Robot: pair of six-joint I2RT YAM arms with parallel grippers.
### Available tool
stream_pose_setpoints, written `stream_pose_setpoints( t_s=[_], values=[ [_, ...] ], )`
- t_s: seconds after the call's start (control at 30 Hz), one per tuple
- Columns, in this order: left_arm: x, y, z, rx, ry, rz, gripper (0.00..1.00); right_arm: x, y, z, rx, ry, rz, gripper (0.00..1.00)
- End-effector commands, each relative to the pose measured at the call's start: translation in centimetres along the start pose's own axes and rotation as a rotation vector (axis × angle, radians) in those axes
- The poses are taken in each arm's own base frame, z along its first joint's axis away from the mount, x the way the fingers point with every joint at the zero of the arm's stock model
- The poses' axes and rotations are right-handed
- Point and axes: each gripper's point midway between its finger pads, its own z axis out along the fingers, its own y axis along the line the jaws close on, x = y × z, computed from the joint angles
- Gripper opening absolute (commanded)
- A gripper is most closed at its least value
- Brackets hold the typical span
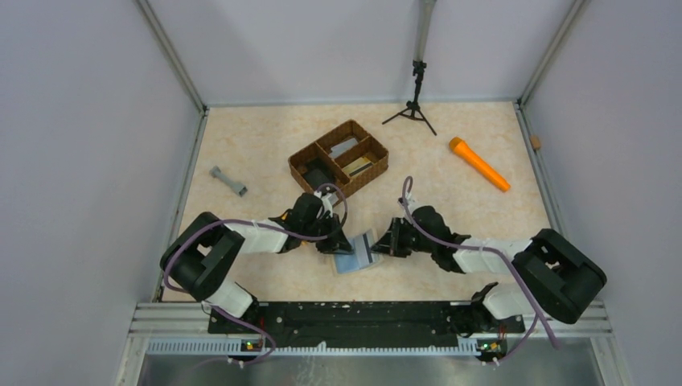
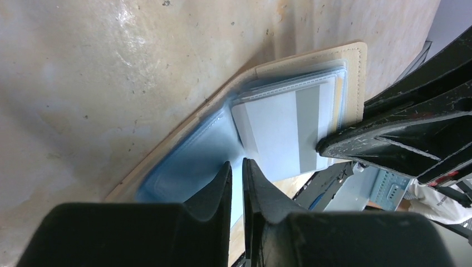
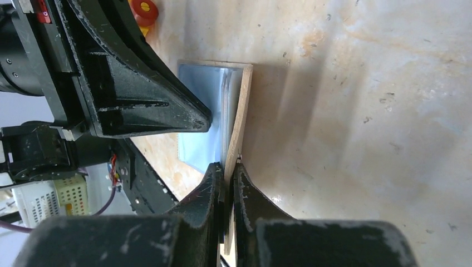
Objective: Take the credit cards out of the card holder
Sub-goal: Remove the credit card from the card holder.
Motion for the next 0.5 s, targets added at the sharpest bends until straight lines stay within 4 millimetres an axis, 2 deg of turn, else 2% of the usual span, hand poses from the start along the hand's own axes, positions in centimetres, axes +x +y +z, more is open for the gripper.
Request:
stream_pose_setpoints(
  t_s=[0.0, 0.1, 0.17, 0.2, 0.23, 0.33, 0.47],
  values=[
    [0.9, 1.6, 0.5, -0.049, 0.03, -0.001, 0.16, 0.8, 0.0, 0.7, -0.014, 0.044, -0.034, 0.0],
    [1.0, 1.9, 0.6, -0.055, 0.032, -0.003, 0.15, 1.1, 0.0, 1.0, -0.024, 0.06, -0.033, 0.0],
    [1.1, 2.1, 0.6, -0.061, 0.032, -0.003, 0.15, 1.2, 0.1, 1.0, -0.028, 0.068, -0.031, 0.18],
    [1.1, 2.1, 0.6, -0.064, 0.034, -0.003, 0.14, 1.2, 0.3, 1.0, -0.038, 0.065, -0.032, 0.24],
    [1.1, 2.2, 0.6, -0.067, 0.034, -0.003, 0.14, 1.1, 0.5, 0.9, -0.05, 0.062, -0.031, 0.26],
    [1.2, 2.5, 0.5, -0.081, 0.034, -0.001, 0.13, 0.9, 1.1, 0.7, -0.074, 0.052, -0.028, 0.27],
    [1.3, 2.7, 0.5, -0.088, 0.035, 0.0, 0.13, 1.3, 1.5, 1.1, -0.107, 0.079, -0.02, 0.18]
  ],
)
